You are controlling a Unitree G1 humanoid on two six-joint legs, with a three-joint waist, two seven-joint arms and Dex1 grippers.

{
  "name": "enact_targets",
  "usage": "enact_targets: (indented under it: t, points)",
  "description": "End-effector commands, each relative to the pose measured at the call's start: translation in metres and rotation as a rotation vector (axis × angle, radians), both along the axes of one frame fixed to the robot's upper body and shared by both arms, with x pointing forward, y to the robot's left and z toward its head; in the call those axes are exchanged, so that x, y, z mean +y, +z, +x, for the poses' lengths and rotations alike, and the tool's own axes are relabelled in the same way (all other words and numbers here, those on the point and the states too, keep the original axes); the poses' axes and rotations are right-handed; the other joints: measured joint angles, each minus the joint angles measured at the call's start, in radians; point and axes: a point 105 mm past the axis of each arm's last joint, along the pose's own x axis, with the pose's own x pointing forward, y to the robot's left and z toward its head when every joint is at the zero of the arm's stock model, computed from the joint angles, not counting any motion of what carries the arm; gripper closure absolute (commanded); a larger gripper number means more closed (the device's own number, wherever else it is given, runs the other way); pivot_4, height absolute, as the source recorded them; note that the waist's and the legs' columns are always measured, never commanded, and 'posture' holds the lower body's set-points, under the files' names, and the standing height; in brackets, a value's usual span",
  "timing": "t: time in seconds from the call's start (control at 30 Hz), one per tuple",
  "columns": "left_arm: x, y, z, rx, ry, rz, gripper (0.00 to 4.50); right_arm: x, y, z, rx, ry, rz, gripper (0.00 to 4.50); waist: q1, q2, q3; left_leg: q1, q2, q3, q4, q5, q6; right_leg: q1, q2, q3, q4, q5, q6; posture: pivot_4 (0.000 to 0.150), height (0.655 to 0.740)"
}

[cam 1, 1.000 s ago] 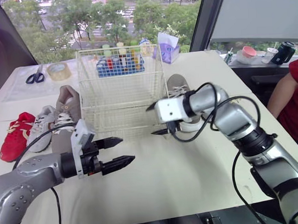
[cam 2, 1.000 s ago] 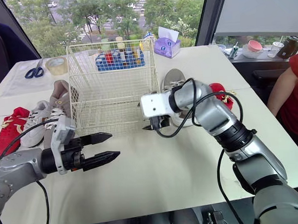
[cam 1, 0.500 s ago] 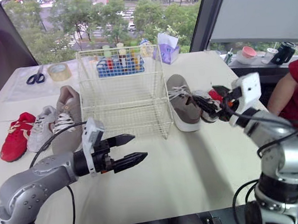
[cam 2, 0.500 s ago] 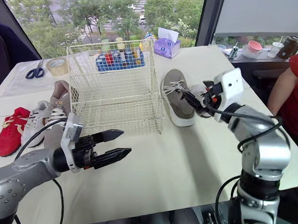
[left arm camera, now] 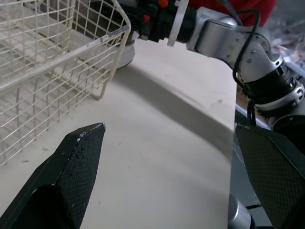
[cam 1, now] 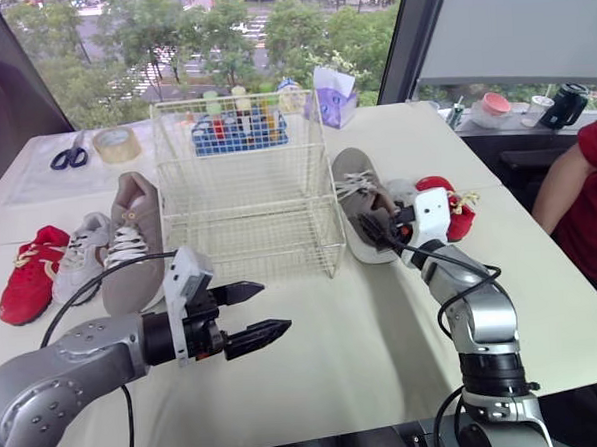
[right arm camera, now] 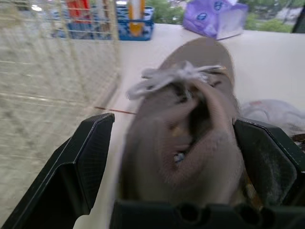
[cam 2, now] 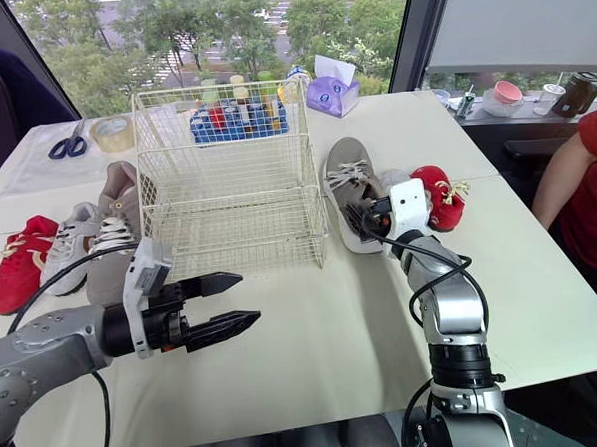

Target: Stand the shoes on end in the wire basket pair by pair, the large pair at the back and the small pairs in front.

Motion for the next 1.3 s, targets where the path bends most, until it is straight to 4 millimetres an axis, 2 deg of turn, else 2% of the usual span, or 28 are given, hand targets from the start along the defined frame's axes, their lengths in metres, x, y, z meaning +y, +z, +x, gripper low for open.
enact_targets:
  t: [0.03,0.1,0.3,0.33,0.37,0.47,0.57,0.6,0.63,0.67,0.73,0.77,0.8,0.87,0.93,1.03,1.17,1.3]
  points:
    - [0.005,0.009,0.000,-0.051,0.018,0.007,0.00,-0.004,-0.024,0.000,0.070,-0.031,-0.008,0.71,-0.001,0.000,0.000,0.000,0.000,0.000,0.000,0.000,0.000,0.000,0.000,0.000,0.000,0.000,0.000,0.150,0.7400]
    - [0.007,0.010,0.001,-0.057,0.024,0.010,0.00,-0.005,-0.027,0.000,0.070,-0.035,-0.020,1.40,0.000,0.000,0.000,0.001,0.000,0.000,0.000,0.000,0.000,0.001,0.000,0.000,0.000,0.000,0.000,0.150,0.7400]
    - [0.011,0.016,0.005,-0.068,0.023,0.009,0.00,-0.004,-0.040,-0.003,0.107,-0.046,-0.038,3.86,0.002,-0.005,-0.003,0.005,0.001,0.000,0.000,0.000,0.000,0.004,0.000,0.000,-0.001,0.000,0.000,0.150,0.7400]
    - [0.011,0.018,0.006,-0.069,0.020,0.003,0.00,-0.005,-0.040,-0.003,0.110,-0.057,-0.033,4.18,0.002,-0.005,-0.003,0.006,0.002,0.000,0.000,0.000,0.000,0.005,0.000,0.000,-0.001,0.000,0.000,0.150,0.7400]
    - [0.012,0.021,0.007,-0.070,0.016,-0.007,0.00,-0.006,-0.039,-0.003,0.109,-0.070,-0.027,4.30,0.002,-0.005,-0.003,0.006,0.002,-0.001,0.000,0.000,0.000,0.005,0.000,0.000,-0.001,0.000,0.000,0.150,0.7400]
    - [0.016,0.059,0.015,-0.090,-0.020,-0.113,0.00,-0.019,0.018,0.000,-0.096,-0.147,-0.030,4.30,0.008,-0.005,-0.003,0.004,0.002,-0.002,0.000,0.000,0.000,0.004,0.000,-0.001,-0.001,0.000,0.000,0.150,0.7400]
    - [0.022,0.092,0.022,-0.097,-0.054,-0.216,0.00,-0.041,0.111,-0.003,-0.400,-0.262,-0.063,4.30,0.005,0.003,0.003,0.000,0.001,-0.002,0.000,0.000,0.000,0.001,-0.001,-0.001,-0.001,0.000,0.000,0.150,0.7400]
    - [0.024,0.099,0.023,-0.097,-0.062,-0.239,0.00,-0.045,0.134,-0.007,-0.472,-0.283,-0.070,4.30,0.003,0.007,0.006,-0.002,0.000,-0.002,0.000,0.000,0.000,-0.001,-0.002,0.000,-0.001,0.000,0.000,0.150,0.7400]
    - [0.026,0.103,0.024,-0.095,-0.065,-0.251,0.00,-0.046,0.146,-0.009,-0.508,-0.293,-0.073,4.30,0.003,0.011,0.008,-0.004,-0.002,-0.001,0.000,0.001,0.001,-0.004,-0.002,0.001,-0.001,0.001,0.001,0.150,0.7400]
    - [0.028,0.111,0.029,-0.107,-0.061,-0.270,0.00,-0.049,0.171,-0.016,-0.591,-0.301,-0.090,4.30,0.003,0.012,0.009,-0.006,-0.005,0.000,0.000,0.001,0.001,-0.005,-0.003,0.003,-0.001,0.002,0.003,0.150,0.7400]
    - [0.033,0.125,0.039,-0.136,-0.041,-0.306,0.00,-0.051,0.217,-0.034,-0.742,-0.307,-0.148,4.30,0.004,0.012,0.009,-0.006,-0.005,0.000,-0.001,0.001,0.002,-0.006,-0.002,0.003,-0.001,0.003,0.008,0.150,0.7400]
    - [0.034,0.131,0.043,-0.148,-0.031,-0.320,0.00,-0.050,0.233,-0.041,-0.797,-0.304,-0.168,4.30,0.005,0.012,0.009,-0.006,-0.006,0.000,-0.002,0.001,0.002,-0.006,-0.002,0.002,-0.001,0.003,0.009,0.150,0.7400]
    - [0.036,0.133,0.045,-0.153,-0.025,-0.326,0.00,-0.049,0.241,-0.044,-0.821,-0.300,-0.179,4.30,0.004,0.010,0.008,-0.006,-0.006,0.000,-0.003,0.001,0.002,-0.006,-0.002,0.001,-0.001,0.002,0.010,0.150,0.7400]
    - [0.046,0.151,0.058,-0.179,0.016,-0.375,0.00,-0.029,0.271,-0.064,-0.941,-0.133,-0.287,4.30,0.004,0.008,0.007,-0.005,-0.006,0.000,-0.007,0.000,0.003,-0.005,-0.001,0.001,-0.002,0.001,0.012,0.150,0.7400]
    - [0.062,0.168,0.067,-0.197,0.035,-0.414,0.00,-0.011,0.286,-0.081,-0.995,0.046,-0.418,4.30,0.000,0.007,0.007,-0.005,-0.006,0.001,-0.008,0.000,0.003,-0.004,-0.001,0.000,-0.003,0.000,0.012,0.150,0.7400]
    - [0.085,0.174,0.080,-0.216,0.091,-0.391,0.00,0.003,0.291,-0.096,-1.010,0.216,-0.530,4.30,-0.007,0.007,0.008,-0.003,-0.006,0.002,-0.007,0.000,0.003,-0.004,-0.001,0.001,-0.004,0.000,0.012,0.150,0.7400]
    - [0.102,0.179,0.091,-0.249,0.118,-0.329,0.00,0.035,0.262,-0.108,-0.991,0.475,-0.794,4.30,0.001,0.006,0.008,-0.003,-0.006,0.002,-0.007,0.000,0.002,-0.003,-0.001,0.001,-0.003,0.000,0.012,0.150,0.7400]
    - [0.107,0.191,0.095,-0.273,0.090,-0.365,0.00,0.042,0.252,-0.110,-1.023,0.550,-0.865,4.30,0.004,0.001,0.010,-0.005,-0.005,0.002,-0.003,0.000,0.002,-0.003,-0.002,0.000,-0.003,0.000,0.012,0.150,0.7400]
